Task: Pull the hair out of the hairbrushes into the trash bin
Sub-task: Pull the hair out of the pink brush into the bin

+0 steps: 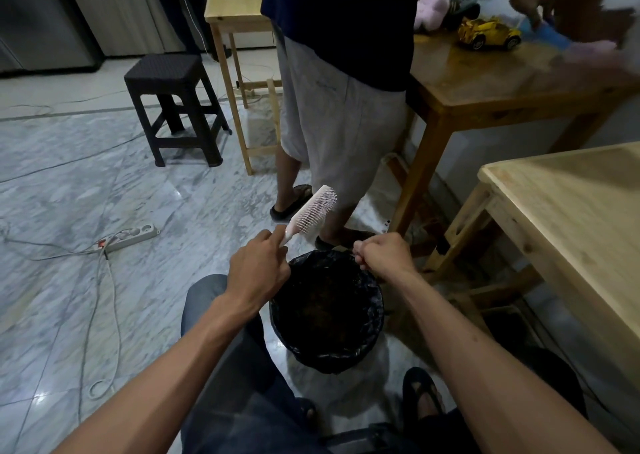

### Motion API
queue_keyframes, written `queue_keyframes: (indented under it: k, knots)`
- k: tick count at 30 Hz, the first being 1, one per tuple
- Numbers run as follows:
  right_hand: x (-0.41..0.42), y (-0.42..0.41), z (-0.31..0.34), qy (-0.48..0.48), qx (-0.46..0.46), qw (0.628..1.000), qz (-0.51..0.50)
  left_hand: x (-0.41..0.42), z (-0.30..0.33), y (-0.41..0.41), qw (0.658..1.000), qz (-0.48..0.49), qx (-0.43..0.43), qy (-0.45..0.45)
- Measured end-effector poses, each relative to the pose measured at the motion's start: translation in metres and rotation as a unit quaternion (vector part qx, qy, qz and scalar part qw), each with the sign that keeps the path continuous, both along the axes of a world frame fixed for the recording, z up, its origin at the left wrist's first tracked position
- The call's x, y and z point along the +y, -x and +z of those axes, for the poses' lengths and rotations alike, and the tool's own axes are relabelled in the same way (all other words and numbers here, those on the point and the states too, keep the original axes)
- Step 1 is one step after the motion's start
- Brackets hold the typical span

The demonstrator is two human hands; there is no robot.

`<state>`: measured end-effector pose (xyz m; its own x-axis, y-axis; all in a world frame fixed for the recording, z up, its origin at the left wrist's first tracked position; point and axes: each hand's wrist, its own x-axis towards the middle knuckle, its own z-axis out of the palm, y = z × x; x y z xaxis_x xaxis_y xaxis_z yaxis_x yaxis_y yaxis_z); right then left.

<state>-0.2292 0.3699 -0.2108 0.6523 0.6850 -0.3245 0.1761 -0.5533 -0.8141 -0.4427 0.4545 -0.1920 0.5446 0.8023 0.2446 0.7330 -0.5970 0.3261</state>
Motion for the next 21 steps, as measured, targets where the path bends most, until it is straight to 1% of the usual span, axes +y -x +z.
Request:
queue_keyframes:
  k: [2, 3, 4, 5, 7, 8, 11, 14, 16, 19, 21]
  knots:
    - [-0.001, 0.002, 0.000, 0.032, -0.015, 0.998, 0.043, -0.001, -0.002, -0.001, 1.000, -0.010, -0.021, 0.014]
    - [0.000, 0.004, 0.000, 0.036, -0.003, 0.997, 0.064, -0.002, -0.003, -0.002, 0.999, -0.017, -0.037, 0.026]
    - [0.000, 0.007, 0.003, 0.024, 0.031, 0.996, 0.083, -0.003, -0.004, -0.003, 0.997, -0.023, -0.053, 0.041]
    - [0.002, 0.009, 0.004, -0.003, 0.085, 0.991, 0.099, -0.004, -0.004, -0.004, 0.996, -0.027, -0.067, 0.058]
    - [0.005, 0.012, 0.006, -0.076, 0.191, 0.970, 0.126, -0.007, -0.003, -0.006, 0.992, -0.039, -0.082, 0.092]
    - [0.005, 0.013, 0.008, -0.106, 0.227, 0.958, 0.140, -0.009, -0.001, -0.007, 0.989, -0.050, -0.086, 0.112]
    - [0.004, 0.017, 0.016, -0.143, 0.274, 0.934, 0.178, -0.014, 0.003, -0.008, 0.976, -0.082, -0.090, 0.181]
    - [0.004, 0.017, 0.016, -0.163, 0.256, 0.936, 0.177, -0.011, 0.002, -0.005, 0.968, -0.104, -0.081, 0.214]
    - [0.005, 0.018, 0.012, -0.156, 0.209, 0.951, 0.168, -0.009, -0.001, -0.004, 0.967, -0.103, -0.078, 0.220]
    - [0.004, 0.019, 0.008, -0.148, 0.142, 0.967, 0.150, -0.007, -0.006, -0.003, 0.967, -0.077, -0.086, 0.228]
    - [0.002, 0.018, 0.007, -0.157, 0.114, 0.972, 0.132, -0.007, -0.007, -0.004, 0.974, -0.049, -0.082, 0.208]
